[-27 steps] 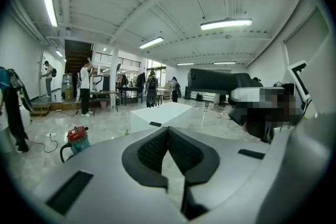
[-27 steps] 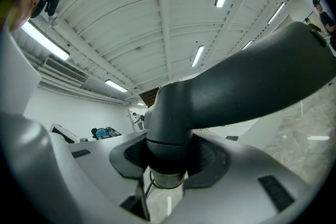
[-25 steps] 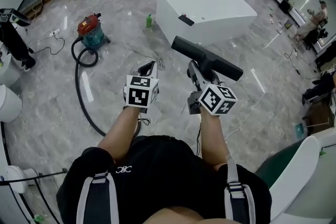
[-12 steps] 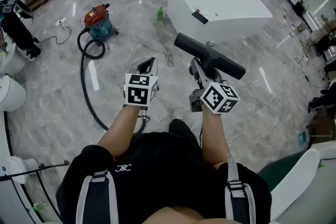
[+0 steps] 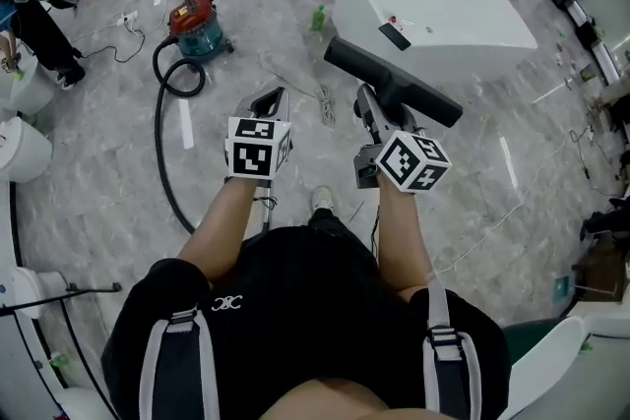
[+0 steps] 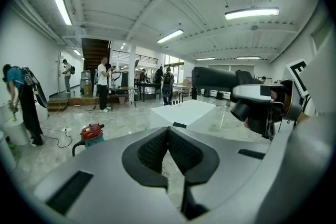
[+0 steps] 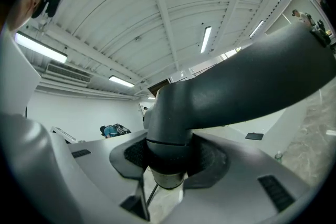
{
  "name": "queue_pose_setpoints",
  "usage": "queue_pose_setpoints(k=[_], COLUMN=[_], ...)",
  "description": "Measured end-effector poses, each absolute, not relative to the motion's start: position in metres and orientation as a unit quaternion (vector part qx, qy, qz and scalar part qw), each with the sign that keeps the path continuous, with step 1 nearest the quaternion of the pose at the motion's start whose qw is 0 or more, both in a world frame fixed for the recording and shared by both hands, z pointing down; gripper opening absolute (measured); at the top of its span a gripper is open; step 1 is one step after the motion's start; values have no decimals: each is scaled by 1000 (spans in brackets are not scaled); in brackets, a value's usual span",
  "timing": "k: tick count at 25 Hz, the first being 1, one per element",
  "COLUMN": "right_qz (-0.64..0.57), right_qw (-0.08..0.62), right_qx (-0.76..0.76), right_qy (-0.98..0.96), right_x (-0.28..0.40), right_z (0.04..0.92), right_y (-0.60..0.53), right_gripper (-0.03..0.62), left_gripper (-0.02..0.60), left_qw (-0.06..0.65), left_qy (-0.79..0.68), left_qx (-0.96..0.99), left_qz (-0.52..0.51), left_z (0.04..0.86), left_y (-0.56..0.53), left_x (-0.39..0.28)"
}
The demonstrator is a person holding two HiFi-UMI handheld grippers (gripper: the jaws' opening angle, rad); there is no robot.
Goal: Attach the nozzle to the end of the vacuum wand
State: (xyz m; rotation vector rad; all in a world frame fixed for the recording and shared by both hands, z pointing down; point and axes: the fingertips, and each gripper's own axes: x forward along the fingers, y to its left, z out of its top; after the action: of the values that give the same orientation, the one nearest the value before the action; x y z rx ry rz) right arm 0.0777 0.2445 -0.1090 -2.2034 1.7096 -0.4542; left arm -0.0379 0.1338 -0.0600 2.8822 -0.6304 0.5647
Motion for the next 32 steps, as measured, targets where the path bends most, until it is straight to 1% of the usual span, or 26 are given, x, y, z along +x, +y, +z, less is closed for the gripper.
queue_pose_setpoints(k=[9, 15, 18, 23, 27, 32], right_qz=[-187, -229, -247, -290, -298, -306], right_qw=[145, 131, 124, 95, 95, 84], right_qx=[-736, -690, -670, -626, -609, -580], right_qy=[635, 673, 689, 718, 729, 750], right_x=[185, 222, 222, 204, 196, 171], right_z=[-90, -54, -32, 0, 11, 46], right_y=[175, 121, 96, 64, 31, -4], right_gripper=[175, 175, 175, 175, 175, 174], left_gripper=[11, 11, 11, 11, 11, 12], left_qw=[80, 113, 128, 176, 211, 250], left_qy=[-274, -344, -366, -393, -386, -361], left_qx=[934, 897, 879, 851, 841, 828], left_qz=[215, 254, 277, 301, 315, 349], left_z=[-40, 3, 33, 75, 102, 180], left_y=[77, 46, 39, 41, 30, 21], left_x=[39, 40, 29, 7, 0, -9])
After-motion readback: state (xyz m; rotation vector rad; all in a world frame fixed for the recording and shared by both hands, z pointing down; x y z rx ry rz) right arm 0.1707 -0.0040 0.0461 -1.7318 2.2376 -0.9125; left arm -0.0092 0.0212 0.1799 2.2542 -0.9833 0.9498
